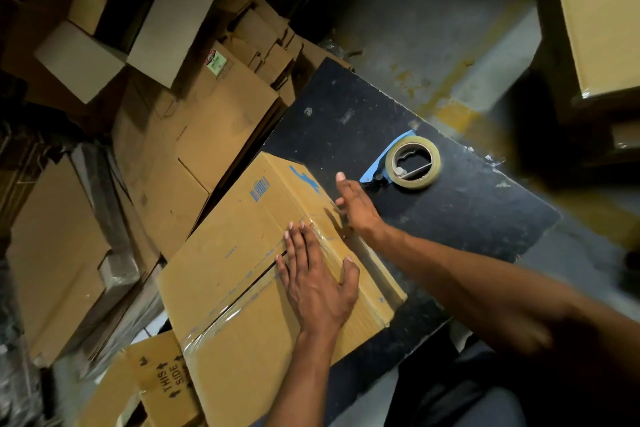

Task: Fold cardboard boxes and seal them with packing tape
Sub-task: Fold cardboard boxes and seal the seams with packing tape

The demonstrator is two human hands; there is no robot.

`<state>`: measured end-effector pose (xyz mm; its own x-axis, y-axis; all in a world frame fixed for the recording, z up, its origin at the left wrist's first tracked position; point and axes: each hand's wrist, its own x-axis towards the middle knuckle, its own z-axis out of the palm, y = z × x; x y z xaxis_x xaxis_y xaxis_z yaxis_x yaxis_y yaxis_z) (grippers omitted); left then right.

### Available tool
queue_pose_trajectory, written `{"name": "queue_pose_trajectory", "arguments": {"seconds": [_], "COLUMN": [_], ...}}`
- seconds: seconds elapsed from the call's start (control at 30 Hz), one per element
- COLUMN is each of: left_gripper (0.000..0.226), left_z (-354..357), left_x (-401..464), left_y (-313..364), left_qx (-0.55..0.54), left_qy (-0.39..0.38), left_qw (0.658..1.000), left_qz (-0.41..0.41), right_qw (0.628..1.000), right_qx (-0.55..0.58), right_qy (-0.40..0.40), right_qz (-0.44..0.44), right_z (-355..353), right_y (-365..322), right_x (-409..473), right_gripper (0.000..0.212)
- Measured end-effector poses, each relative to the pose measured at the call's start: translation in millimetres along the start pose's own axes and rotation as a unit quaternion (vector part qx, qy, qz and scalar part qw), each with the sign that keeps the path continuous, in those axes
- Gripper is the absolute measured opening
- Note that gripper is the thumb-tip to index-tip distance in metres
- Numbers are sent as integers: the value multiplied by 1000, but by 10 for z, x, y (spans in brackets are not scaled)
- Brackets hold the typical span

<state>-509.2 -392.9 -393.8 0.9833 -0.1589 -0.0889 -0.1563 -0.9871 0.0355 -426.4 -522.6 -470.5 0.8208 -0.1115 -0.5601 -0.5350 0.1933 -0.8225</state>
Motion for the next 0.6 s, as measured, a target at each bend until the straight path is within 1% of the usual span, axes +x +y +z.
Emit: {"name": "queue_pose_trajectory", "arguments": {"seconds": [0.03,0.1,0.13,0.17,0.3,0.4,0.43,0.47,0.53,0.6], "left_gripper": [93,91,90,89,88,85,84,82,76,74], "left_z": [0,-1,4,10,-14,-16,-22,-41,-153,-342], "left_x": [1,-4,-7,-7,-1,126,203,292,469,546], "left_y": [-11,-23,-21,-16,3,47,78,120,144,6], "left_qx": [0,-6,-11,-17,-21,-52,-75,-121,-242,-314], "left_qy": [-1,-4,-6,-8,-11,-4,7,27,90,143], "left_qw": [1000,1000,1000,1000,1000,999,997,992,966,939], "left_qz": [0,-2,-1,1,11,1,1,5,10,-13], "right_qw": [999,989,980,972,939,943,942,938,924,906], "right_qx": [-19,-118,-166,-198,-307,-275,-259,-245,-225,-233], "right_qy": [-21,-63,-70,-72,-56,1,32,64,119,144], "right_qz": [-18,-66,-85,-102,-141,-185,-210,-237,-285,-323], "right_z": [26,124,143,129,-68,-159,-169,-177,-172,-75], "right_y": [-24,38,105,170,263,137,45,-75,-341,-595], "right_x": [-42,-126,-137,-107,-19,-95,-142,-203,-361,-580], "right_gripper": [65,82,87,85,44,32,32,34,35,35]}}
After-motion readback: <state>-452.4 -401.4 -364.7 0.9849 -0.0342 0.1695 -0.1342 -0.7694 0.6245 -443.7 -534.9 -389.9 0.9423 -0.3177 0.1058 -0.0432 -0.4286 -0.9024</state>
